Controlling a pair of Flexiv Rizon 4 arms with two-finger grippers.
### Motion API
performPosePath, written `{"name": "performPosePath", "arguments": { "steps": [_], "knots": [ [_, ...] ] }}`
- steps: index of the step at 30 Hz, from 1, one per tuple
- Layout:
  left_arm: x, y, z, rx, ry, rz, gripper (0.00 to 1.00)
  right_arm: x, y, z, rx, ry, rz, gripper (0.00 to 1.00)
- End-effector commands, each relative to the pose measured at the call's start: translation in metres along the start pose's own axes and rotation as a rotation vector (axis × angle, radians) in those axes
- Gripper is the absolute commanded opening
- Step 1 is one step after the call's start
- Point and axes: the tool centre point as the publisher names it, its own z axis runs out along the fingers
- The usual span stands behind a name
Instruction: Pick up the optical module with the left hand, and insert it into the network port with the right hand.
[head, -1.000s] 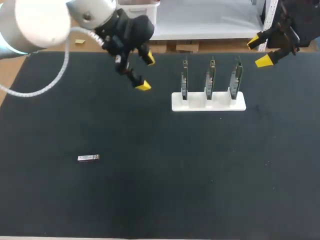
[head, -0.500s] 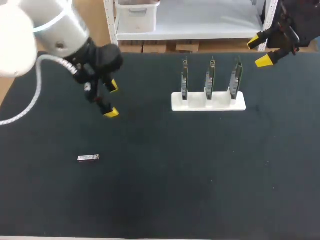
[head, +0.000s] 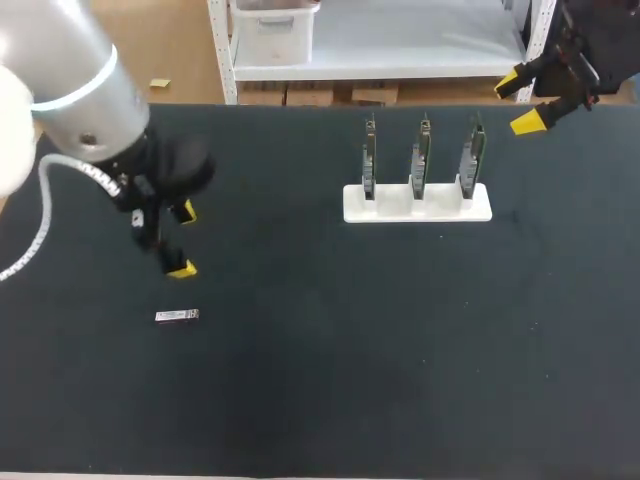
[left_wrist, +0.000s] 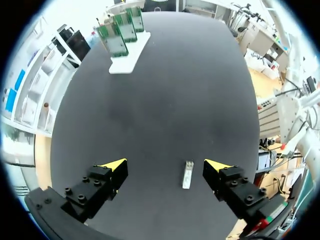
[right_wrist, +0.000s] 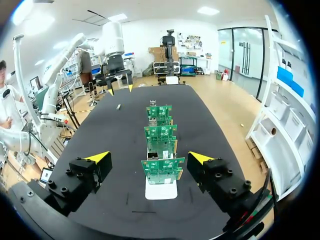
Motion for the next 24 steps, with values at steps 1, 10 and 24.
{"name": "performPosePath", "arguments": {
  "steps": [1, 10, 24],
  "knots": [
    [0.011, -0.016, 0.001, -0.031, 0.054, -0.012, 1.00, 0.000, 0.000, 0.001, 0.001, 0.001, 0.000, 1.00],
    [0.031, -0.034, 0.012, -0.004, 0.063, -0.046, 1.00, 0.000, 0.000, 0.001, 0.001, 0.001, 0.000, 1.00],
    [0.050, -0.045, 0.029, 0.029, 0.131, 0.002, 1.00, 0.000, 0.000, 0.001, 0.001, 0.001, 0.000, 1.00]
  ]
}}
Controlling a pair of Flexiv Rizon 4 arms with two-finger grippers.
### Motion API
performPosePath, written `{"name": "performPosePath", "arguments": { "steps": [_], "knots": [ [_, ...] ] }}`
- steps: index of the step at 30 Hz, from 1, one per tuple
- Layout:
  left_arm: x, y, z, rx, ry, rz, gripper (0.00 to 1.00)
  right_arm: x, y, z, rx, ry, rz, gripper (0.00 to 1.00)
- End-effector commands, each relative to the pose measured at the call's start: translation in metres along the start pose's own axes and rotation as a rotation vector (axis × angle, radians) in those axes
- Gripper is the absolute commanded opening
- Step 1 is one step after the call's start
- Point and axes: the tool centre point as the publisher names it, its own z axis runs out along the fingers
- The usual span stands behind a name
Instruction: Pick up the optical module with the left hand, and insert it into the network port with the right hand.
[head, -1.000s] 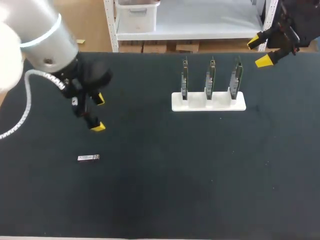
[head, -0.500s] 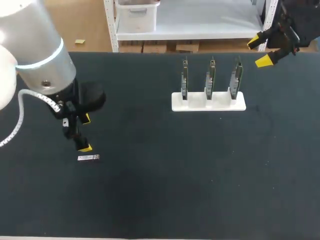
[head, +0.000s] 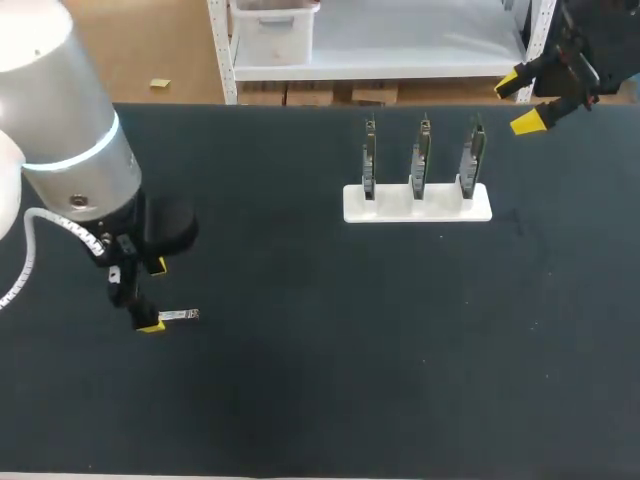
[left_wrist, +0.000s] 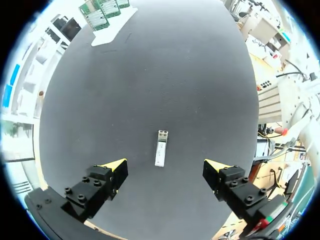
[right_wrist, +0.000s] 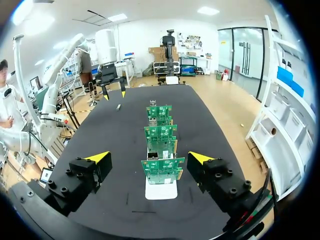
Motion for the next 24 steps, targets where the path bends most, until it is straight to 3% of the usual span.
{"name": "performPosePath", "arguments": {
  "steps": [1, 8, 24],
  "knots": [
    [0.001, 0.001, 0.005, 0.012, -0.001, 0.004, 1.00, 0.000, 0.000, 0.000, 0.001, 0.001, 0.000, 1.00],
    [0.001, -0.003, 0.020, 0.044, -0.023, -0.003, 1.00, 0.000, 0.000, 0.000, 0.001, 0.001, 0.000, 1.00],
    [0.004, -0.002, 0.036, 0.021, 0.040, 0.040, 1.00, 0.000, 0.000, 0.000, 0.001, 0.001, 0.000, 1.00]
  ]
}}
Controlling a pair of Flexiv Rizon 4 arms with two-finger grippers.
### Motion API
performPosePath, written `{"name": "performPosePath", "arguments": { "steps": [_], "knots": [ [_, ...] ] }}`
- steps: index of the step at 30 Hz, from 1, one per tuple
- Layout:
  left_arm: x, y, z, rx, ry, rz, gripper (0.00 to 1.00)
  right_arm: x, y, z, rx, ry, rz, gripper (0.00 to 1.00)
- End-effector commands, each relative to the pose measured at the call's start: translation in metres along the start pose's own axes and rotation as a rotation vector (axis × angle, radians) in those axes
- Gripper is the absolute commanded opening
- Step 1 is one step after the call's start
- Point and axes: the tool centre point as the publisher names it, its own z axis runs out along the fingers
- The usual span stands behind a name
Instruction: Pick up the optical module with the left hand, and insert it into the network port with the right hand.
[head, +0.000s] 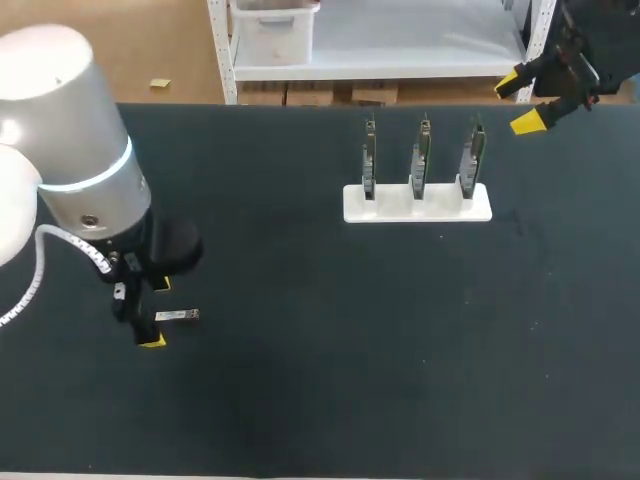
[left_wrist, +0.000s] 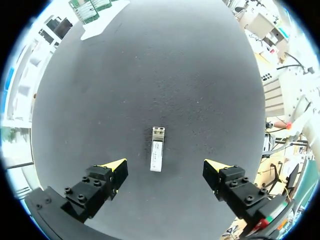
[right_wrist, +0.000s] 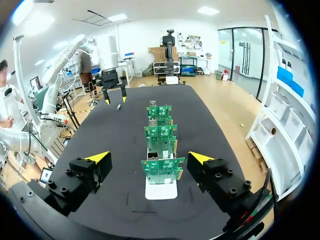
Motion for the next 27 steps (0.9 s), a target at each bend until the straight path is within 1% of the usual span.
{"name": "performPosePath", "arguments": {
  "steps": [1, 4, 9, 25, 26, 27],
  "knots": [
    [-0.003, 0.000, 0.006, -0.002, 0.013, -0.001, 1.00, 0.000, 0.000, 0.001, 0.001, 0.001, 0.000, 1.00],
    [-0.005, -0.001, 0.009, -0.004, 0.027, 0.003, 1.00, 0.000, 0.000, 0.001, 0.001, 0.001, 0.000, 1.00],
    [-0.007, -0.001, 0.014, -0.004, 0.023, 0.004, 1.00, 0.000, 0.000, 0.001, 0.001, 0.001, 0.000, 1.00],
    [-0.002, -0.003, 0.023, -0.002, 0.033, -0.016, 1.00, 0.000, 0.000, 0.001, 0.001, 0.001, 0.000, 1.00],
    [-0.002, -0.004, 0.024, 0.002, 0.031, -0.014, 0.95, 0.000, 0.000, 0.001, 0.001, 0.001, 0.000, 1.00],
    [-0.002, -0.004, 0.024, 0.003, 0.041, -0.015, 0.49, 0.000, 0.000, 0.001, 0.001, 0.001, 0.000, 1.00]
  ]
}}
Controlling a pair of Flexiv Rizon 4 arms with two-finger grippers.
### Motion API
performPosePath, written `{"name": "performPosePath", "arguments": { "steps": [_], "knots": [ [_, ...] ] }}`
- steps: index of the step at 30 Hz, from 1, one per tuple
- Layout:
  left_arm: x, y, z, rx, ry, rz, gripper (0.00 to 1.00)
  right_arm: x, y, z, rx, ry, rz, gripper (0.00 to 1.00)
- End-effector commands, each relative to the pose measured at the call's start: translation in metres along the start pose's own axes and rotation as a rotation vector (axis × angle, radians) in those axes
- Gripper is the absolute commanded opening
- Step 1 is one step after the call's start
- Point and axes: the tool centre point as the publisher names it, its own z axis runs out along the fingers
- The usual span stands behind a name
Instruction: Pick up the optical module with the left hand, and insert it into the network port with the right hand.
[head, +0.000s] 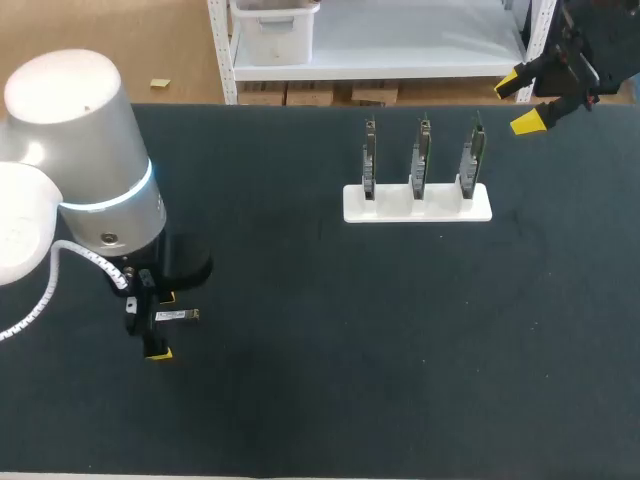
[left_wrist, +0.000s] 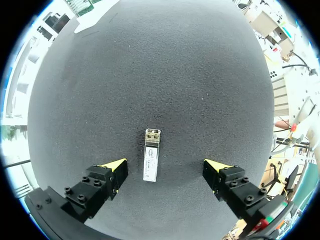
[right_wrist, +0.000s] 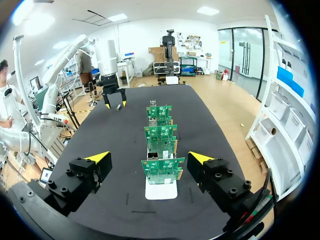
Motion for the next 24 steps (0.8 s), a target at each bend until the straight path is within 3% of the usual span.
{"name": "performPosePath", "arguments": {
  "steps": [1, 2, 3, 24],
  "knots": [
    [0.0003, -0.0004, 0.0028, 0.003, 0.005, 0.005, 0.31, -0.0001, 0.0000, 0.0005, 0.001, 0.001, 0.000, 1.00],
    [0.0006, -0.0005, 0.0034, 0.005, 0.001, 0.004, 0.02, -0.0001, 0.0000, 0.0005, 0.001, 0.001, 0.000, 1.00],
    [0.0011, -0.0004, 0.0039, 0.006, 0.005, 0.001, 0.00, -0.0001, 0.0000, 0.0005, 0.001, 0.001, 0.000, 1.00],
    [0.0008, -0.0006, 0.0087, 0.016, 0.026, 0.015, 0.00, -0.0001, 0.0000, 0.0005, 0.001, 0.001, 0.000, 1.00]
  ]
}}
